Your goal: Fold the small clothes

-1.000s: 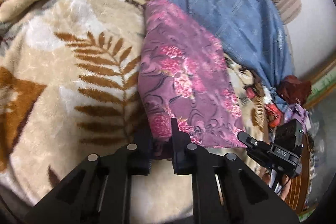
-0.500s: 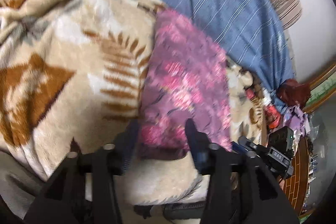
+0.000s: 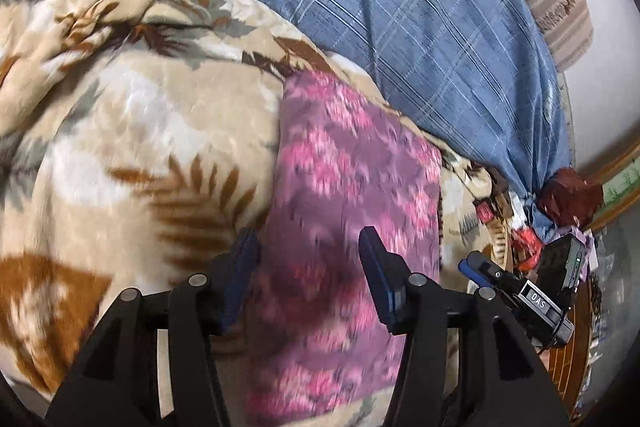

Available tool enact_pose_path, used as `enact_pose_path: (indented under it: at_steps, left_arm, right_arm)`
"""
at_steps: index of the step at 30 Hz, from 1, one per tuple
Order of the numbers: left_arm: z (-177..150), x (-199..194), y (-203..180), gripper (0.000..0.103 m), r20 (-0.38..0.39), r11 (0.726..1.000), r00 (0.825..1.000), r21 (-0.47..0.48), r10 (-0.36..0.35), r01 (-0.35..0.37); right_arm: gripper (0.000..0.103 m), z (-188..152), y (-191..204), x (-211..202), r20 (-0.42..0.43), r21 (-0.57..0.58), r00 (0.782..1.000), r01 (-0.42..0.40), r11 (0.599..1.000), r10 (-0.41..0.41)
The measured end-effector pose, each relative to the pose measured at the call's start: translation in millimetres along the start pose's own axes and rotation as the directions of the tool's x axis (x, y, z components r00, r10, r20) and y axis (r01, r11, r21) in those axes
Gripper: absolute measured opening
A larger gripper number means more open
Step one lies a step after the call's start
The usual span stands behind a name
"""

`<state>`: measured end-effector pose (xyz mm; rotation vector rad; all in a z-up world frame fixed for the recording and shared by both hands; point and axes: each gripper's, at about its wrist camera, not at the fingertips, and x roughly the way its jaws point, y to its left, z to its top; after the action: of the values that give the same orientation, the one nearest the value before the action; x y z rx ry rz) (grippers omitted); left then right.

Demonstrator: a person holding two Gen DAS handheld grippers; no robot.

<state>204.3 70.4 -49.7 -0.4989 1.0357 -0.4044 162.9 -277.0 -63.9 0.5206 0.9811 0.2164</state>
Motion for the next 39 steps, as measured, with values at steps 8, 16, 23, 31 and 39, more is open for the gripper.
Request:
enact_pose_path:
  at_steps: [8, 16, 23, 31, 39]
  left_arm:
    - [74, 35, -11, 0.051, -0.007, 1.0, 1.0, 0.016, 0.007, -0.007]
    - [86, 83, 31, 0.051, -0.076, 0.994, 0.995, -0.096, -0.066, 0.058]
    - [99, 92, 37, 0.058, -0.079, 0.982, 0.988, -0.146, -0.134, 0.122]
    - [89, 116, 41, 0.058, -0.15, 0.967, 0.969, -0.195, -0.195, 0.164]
    - [87, 100, 24, 0.026, -0.08, 0.955, 0.959, -0.15, -0.272, 0.258]
  right_arm:
    - [0.067, 64, 13, 27, 0.021, -0.055, 0.998, 0.058, 0.997, -0.057]
    - [0.068, 67, -7, 54, -0.045, -0.013, 0.995, -0.084, 0.996, 0.084]
    - [0.067, 82, -28, 81, -0.081, 0.06, 0.983, -0.163, 0.985, 0.168]
    - [0.053, 103, -43, 117, -0.149, 0.149, 0.953, -0.241, 0.959, 0.262]
    - [0.021, 101, -49, 118, -0.146, 0.185, 0.938, -0.288, 0.94, 0.316]
